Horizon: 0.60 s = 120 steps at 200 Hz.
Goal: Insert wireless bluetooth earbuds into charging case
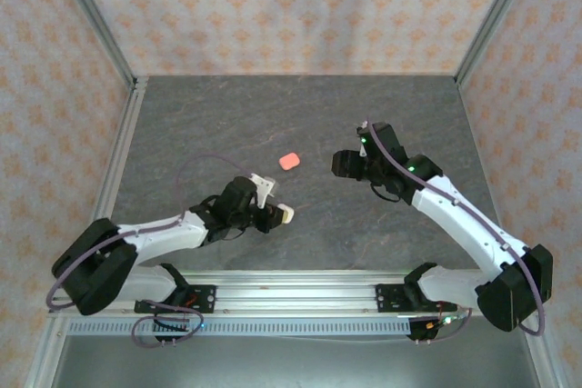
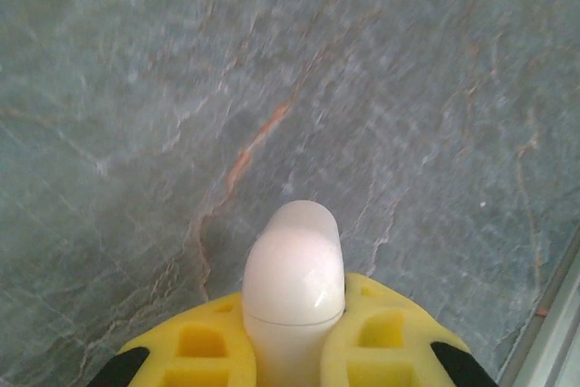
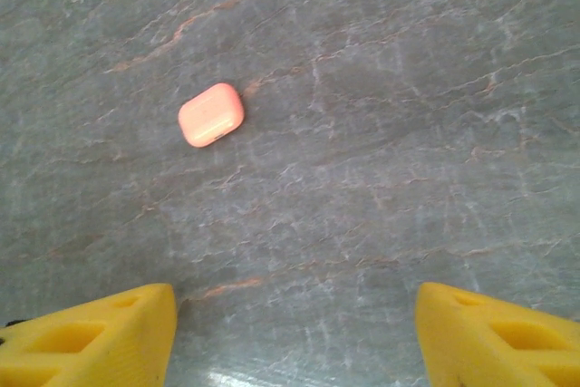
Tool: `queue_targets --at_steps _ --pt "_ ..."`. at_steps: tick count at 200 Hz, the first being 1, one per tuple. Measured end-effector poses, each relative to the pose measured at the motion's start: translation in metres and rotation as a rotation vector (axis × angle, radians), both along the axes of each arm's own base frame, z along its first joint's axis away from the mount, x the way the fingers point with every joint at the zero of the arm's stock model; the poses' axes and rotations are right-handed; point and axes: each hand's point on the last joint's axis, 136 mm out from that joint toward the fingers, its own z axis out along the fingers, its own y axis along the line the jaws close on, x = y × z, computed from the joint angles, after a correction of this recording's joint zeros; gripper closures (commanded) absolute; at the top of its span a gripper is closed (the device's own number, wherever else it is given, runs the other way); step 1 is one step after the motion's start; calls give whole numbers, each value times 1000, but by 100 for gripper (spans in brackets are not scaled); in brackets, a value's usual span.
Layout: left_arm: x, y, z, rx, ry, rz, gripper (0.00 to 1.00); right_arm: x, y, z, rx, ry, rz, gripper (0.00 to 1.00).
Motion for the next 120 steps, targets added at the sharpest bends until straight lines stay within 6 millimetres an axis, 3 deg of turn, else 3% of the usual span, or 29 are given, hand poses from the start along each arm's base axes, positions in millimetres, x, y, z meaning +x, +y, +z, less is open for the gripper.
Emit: queue_targets --at_steps 40,63,88,120 --pt "-7 -6 -23 6 89 -23 85 4 -18 3 -58 -59 -63 13" --pt "-4 -11 -19 5 89 -37 73 8 -31 17 -93 -141 -105 0" --pt "2 -10 -13 49 65 -52 60 11 -52 26 -150 -229 -173 1" --pt "11 -5 8 116 4 -66 41 16 -77 21 -275 -309 -242 1"
